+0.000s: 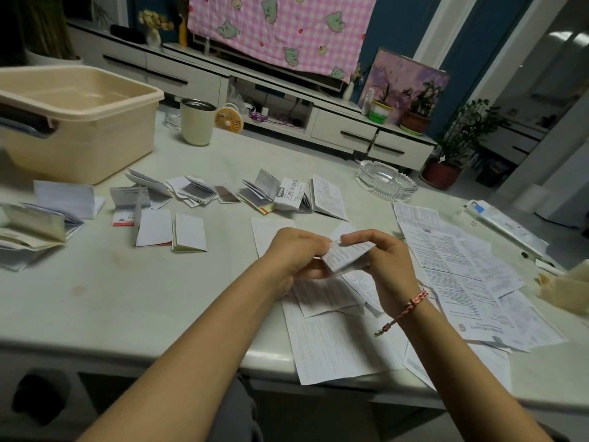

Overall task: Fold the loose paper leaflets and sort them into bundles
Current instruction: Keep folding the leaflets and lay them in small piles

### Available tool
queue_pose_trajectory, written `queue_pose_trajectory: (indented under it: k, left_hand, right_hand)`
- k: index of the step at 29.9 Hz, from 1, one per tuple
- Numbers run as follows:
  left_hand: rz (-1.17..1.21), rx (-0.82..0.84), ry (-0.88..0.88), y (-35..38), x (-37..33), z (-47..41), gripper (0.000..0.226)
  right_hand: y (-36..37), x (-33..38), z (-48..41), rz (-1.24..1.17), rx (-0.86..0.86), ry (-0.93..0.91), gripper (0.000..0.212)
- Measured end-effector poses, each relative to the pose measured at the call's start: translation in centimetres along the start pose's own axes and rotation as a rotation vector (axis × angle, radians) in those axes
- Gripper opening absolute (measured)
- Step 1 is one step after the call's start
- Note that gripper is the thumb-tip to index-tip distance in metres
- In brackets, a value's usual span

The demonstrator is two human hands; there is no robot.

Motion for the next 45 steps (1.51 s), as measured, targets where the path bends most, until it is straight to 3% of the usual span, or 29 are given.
queue_pose_trajectory:
  k: [5,10,12,17,21,24,28,32,37,41,45]
  left_hand:
    - [-0.141,-0.112,0.119,-0.5,0.3,-0.6,0.01]
    - [-0.197,-0.153,0.19,-0.7,0.5,-1.1,0.011]
    - [-0.16,-0.152,0.178,-0.8,0.5,-1.1,0.005]
    - [-0.083,-0.087,0.078,-1.2,0.3,-1.0,0.014]
    - [-0.221,-0.214,0.147,-2.7,0.0,-1.5,0.003]
    - [-0.326,-0.339,0.224,-4.3,-0.2,-1.8,0.018]
    - [-0.377,-0.48,0.242,-6.3,-0.4,-2.2,0.011]
    - [-0.427,-0.613,0.248,-7.2,-0.4,-2.4,0.011]
    - [-0.375,-0.83,0.311,-9.2,-1.2,-1.1,0.029]
    - [-0.2,-0.967,0.386,-11.3,-1.2,0.6,0.027]
    - [-0.06,-0.995,0.403,-12.4,-1.0,1.3,0.026]
  right_hand:
    - [0.2,0.2,-0.3,-0.061,0.01,0.146,0.03]
    - [0.6,-0.2,-0.4,0.116,0.094,0.098,0.008]
    - [0.9,-0.3,-0.5,0.11,0.059,0.066,0.005]
    - [1.7,-0.2,-1.0,0.025,0.003,0.061,0.006]
    - [2.5,-0.3,-1.3,0.019,0.029,0.115,0.005]
    - [3.3,-0.4,-1.5,0.039,0.078,0.153,0.009]
    - [4.9,-0.2,-1.5,0.158,0.27,0.165,0.016]
    - [7.0,0.0,-1.6,0.208,0.287,0.167,0.019]
    - [11.0,-0.4,-1.2,0.086,0.274,0.205,0.02]
    - [14.0,-0.3,-0.8,-0.032,0.301,0.182,0.01]
    - [17.0,-0.6,-0.6,-0.002,0.327,0.085,0.016]
Point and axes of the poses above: each hand's wrist, its own z-axis away from the middle knuckle, its own y-axis out of the palm, x = y × z, the point moved 1 cm from there along -z, towards the middle knuckle, and after that the axes turned 1 degree about -x, right-handed, at the moved point
